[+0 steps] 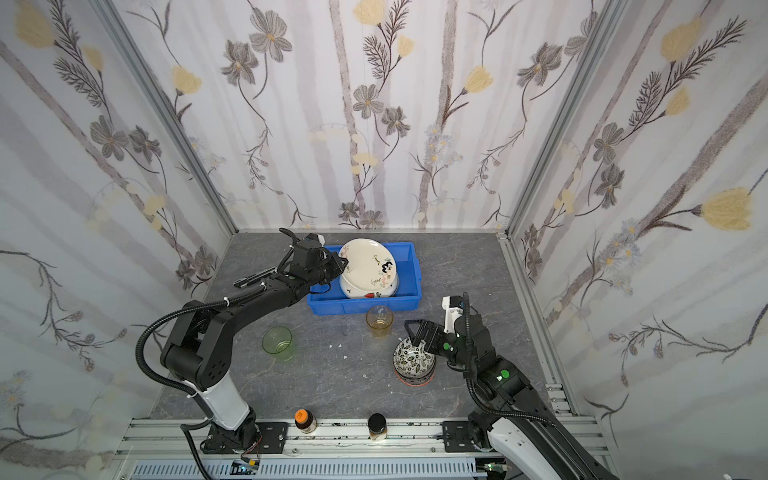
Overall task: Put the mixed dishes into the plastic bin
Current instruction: 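Carry the upright cream plate into the bin with the left gripper while the right withdraws, then lower the cream plate onto the watermelon plate in the bin with the left gripper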
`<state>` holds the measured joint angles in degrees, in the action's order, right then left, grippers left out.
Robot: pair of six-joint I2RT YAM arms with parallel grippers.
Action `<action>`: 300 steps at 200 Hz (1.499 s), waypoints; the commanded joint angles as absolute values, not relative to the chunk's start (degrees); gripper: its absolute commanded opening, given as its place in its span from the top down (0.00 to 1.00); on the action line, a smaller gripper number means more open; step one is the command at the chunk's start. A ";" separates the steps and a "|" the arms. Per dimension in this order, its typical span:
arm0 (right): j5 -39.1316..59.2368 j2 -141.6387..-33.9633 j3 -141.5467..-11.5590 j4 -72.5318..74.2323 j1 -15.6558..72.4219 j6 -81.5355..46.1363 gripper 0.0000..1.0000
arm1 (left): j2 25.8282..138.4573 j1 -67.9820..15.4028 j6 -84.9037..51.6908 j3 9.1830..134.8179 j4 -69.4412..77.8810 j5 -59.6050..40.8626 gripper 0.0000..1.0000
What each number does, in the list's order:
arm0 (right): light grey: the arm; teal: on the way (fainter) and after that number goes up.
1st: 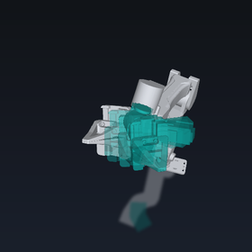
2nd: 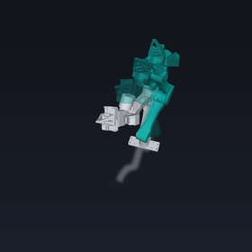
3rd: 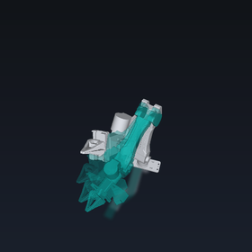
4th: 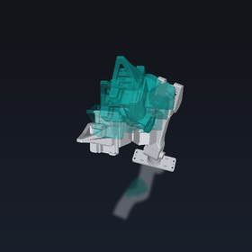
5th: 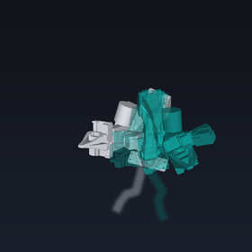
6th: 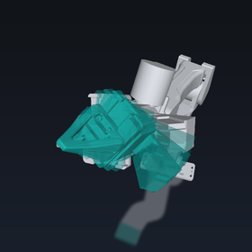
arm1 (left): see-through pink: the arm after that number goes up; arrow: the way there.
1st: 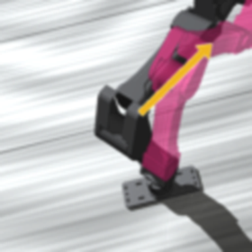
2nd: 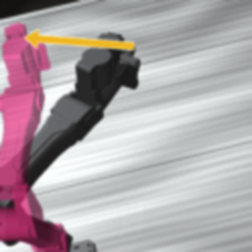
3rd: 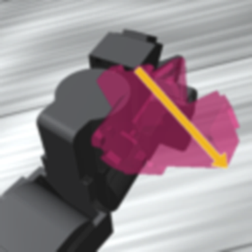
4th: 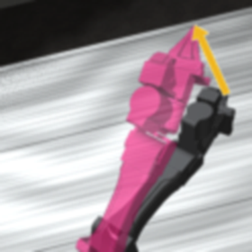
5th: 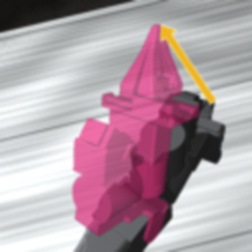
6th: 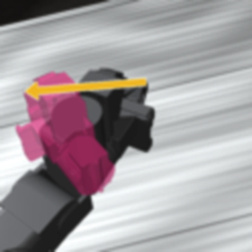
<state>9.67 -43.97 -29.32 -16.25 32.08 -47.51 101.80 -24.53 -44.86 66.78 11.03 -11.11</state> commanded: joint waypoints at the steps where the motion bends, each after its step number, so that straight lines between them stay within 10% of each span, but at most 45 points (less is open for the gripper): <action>1: 8.26 -43.61 -28.79 -16.90 32.00 -48.60 0.00 | 103.29 -24.49 -45.35 68.05 18.06 -11.96 1.00; 158: 6.24 -39.74 -25.41 -18.00 31.68 -51.76 0.00 | 109.96 -24.36 -44.83 69.99 18.63 -11.51 1.00; 300: 5.20 -35.83 -24.00 -20.16 31.63 -53.18 0.00 | 110.65 -24.43 -43.27 69.39 17.77 -9.98 0.67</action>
<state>6.66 -36.60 -24.40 -20.36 31.59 -52.36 110.61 -24.47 -44.07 69.52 14.46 -10.72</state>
